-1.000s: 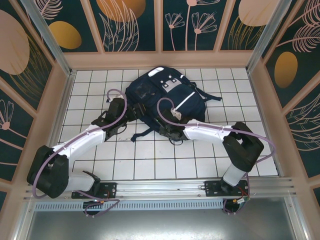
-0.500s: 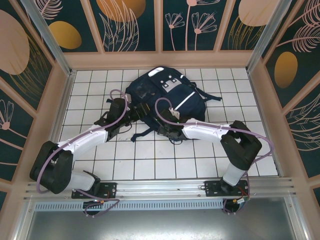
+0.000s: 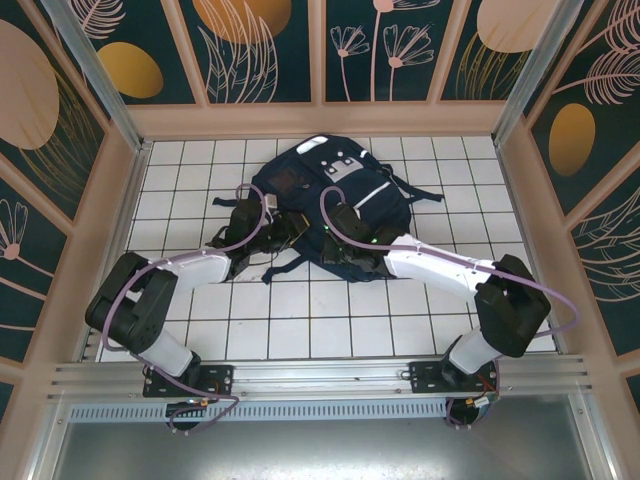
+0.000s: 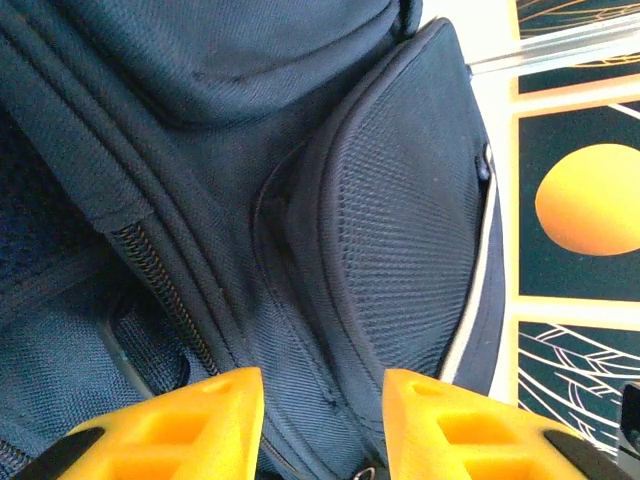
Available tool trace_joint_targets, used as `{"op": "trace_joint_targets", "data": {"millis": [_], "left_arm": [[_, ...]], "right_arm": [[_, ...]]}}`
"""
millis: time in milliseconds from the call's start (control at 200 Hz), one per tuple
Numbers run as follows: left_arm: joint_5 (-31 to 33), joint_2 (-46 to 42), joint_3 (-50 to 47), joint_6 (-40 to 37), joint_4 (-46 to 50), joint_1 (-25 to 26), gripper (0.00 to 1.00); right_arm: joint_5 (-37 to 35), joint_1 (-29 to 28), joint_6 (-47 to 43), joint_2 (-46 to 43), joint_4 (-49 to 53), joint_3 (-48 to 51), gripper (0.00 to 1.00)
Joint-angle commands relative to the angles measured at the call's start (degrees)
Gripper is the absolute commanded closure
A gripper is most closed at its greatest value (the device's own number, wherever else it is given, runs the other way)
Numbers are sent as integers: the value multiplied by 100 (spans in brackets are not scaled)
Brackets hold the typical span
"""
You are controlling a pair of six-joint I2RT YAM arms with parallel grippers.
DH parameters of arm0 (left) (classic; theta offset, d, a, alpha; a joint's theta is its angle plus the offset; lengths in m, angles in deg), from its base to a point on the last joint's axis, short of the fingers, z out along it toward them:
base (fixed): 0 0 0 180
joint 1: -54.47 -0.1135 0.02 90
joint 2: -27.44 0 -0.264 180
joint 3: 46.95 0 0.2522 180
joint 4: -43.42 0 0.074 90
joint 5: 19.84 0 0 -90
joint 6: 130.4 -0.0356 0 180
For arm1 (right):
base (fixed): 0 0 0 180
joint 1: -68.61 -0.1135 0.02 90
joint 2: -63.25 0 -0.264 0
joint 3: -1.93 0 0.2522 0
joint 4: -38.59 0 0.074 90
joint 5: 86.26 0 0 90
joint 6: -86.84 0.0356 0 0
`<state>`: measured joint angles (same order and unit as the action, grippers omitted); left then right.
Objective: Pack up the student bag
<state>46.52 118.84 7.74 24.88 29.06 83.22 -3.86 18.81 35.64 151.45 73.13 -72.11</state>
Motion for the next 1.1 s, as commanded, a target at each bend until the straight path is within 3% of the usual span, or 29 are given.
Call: {"op": "trace_joint_targets", "data": {"millis": [0,335,435,576,776,876,1091], "left_arm": [[-201,219,200,158,-394,-28,64],[-620,556,330,258,-1101,-28,62],[-196,257,267,8,-592,-28,62],[552,-263,199,-423,436,-32,50],[250,-286,428,-663,796,-24,39],[-50,88,577,-494,588,-28,42],[-447,603,874,-199,87,-19,58]], "right_arm": [[157,23,-268,-112,-126,-115,100],[144,32,-355,-13,-21,-169,100],[34,32,-331,8,38,-193,100],[-66,32,-329,60,103,-248,100],[76,31,-373,81,47,-284,100],[147,30,-413,72,5,-292,100],[136,-3,-477,43,86,-281,100]]}}
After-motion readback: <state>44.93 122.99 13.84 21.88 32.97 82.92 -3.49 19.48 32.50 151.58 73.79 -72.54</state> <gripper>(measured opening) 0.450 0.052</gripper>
